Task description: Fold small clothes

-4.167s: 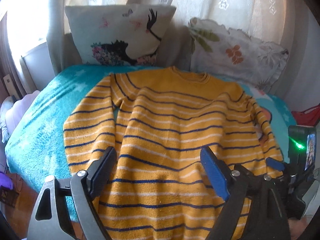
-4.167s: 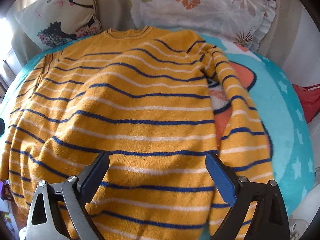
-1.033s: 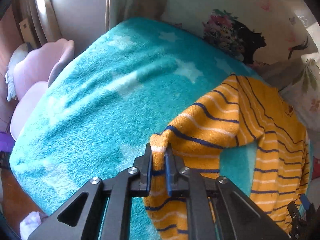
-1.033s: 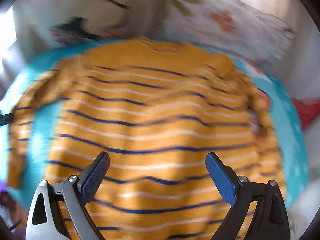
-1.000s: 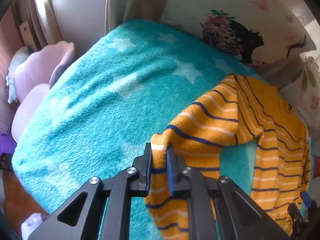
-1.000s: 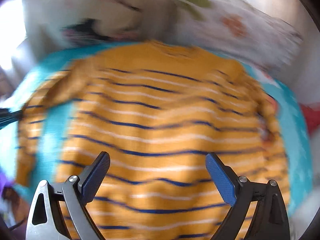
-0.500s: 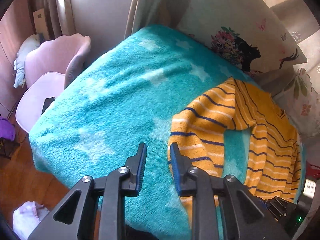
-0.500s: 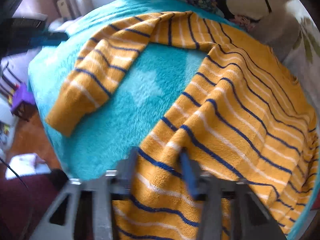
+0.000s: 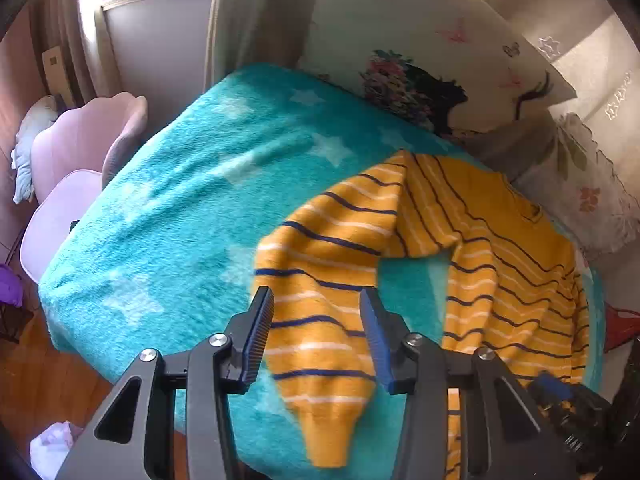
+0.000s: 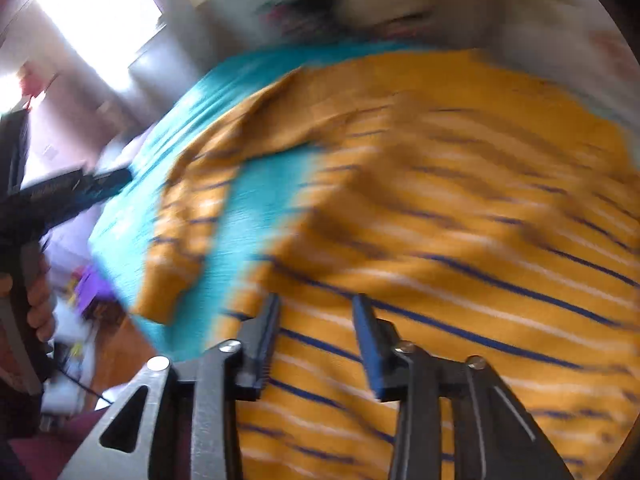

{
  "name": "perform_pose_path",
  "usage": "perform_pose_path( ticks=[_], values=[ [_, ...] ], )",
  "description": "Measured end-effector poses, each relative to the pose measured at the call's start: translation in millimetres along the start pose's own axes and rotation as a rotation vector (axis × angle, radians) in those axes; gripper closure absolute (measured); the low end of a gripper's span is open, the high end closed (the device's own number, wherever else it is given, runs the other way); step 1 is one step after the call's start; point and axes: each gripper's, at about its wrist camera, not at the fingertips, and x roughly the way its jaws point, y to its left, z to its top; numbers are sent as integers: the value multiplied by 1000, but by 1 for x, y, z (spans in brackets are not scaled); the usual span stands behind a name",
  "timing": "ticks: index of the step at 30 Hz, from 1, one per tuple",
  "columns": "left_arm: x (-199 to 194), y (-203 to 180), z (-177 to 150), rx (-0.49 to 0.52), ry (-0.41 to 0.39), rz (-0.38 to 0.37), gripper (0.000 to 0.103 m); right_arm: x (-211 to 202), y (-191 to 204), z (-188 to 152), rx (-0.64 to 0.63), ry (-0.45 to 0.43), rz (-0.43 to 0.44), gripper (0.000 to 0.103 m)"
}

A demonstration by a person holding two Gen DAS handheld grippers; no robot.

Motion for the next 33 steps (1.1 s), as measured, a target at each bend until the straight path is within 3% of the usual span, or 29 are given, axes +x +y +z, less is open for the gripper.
perform_pose_path(
  ticks=[2,5,11,12,14,15,16,18,20,22,23,24,26,28,30,32,33],
  values=[
    [0,-10,-4,9,4,-2,59,-34,-62,-20,117,-37,-151,53],
    [1,-28,-12,18,15,-8,59,-72,-141,-57,261,-57,-365,37],
    [8,-74,-30,46,65,-52,59,-71,-223,-106,374,46,-479,32],
    [8,-80,-32,50,69,-57,59,-69,-234,-110,412,47,-431,33],
    [7,-92,-37,61,68,-61,59,-69,-238,-111,457,-5,-360,54],
    [5,-100,-40,69,62,-59,59,-73,-241,-109,456,-6,-326,90],
    [4,-103,-42,72,59,-58,59,-80,-248,-110,457,-10,-307,91],
    [2,-109,-47,72,56,-57,59,-91,-256,-107,440,-30,-357,91],
    [0,-113,-52,65,48,-56,59,-103,-279,-108,448,-38,-462,92],
    [-1,-114,-56,58,40,-46,58,-117,-306,-113,487,-25,-633,91],
    [-1,-114,-57,55,39,-41,58,-125,-323,-114,514,-2,-721,82],
    [-1,-115,-60,51,40,-34,57,-133,-332,-116,533,0,-756,80],
    [-1,-115,-65,43,45,-27,57,-154,-334,-110,548,-76,-697,80],
    [-1,-116,-68,37,47,-24,56,-158,-317,-100,513,-137,-573,68],
    [-2,-118,-71,34,48,-18,55,-139,-289,-92,472,-157,-287,47],
    [-4,-119,-74,35,48,-12,55,-103,-268,-87,451,-99,-84,46],
    [-5,-120,-75,34,48,-8,55,-89,-260,-85,440,-70,-62,46]
  ],
)
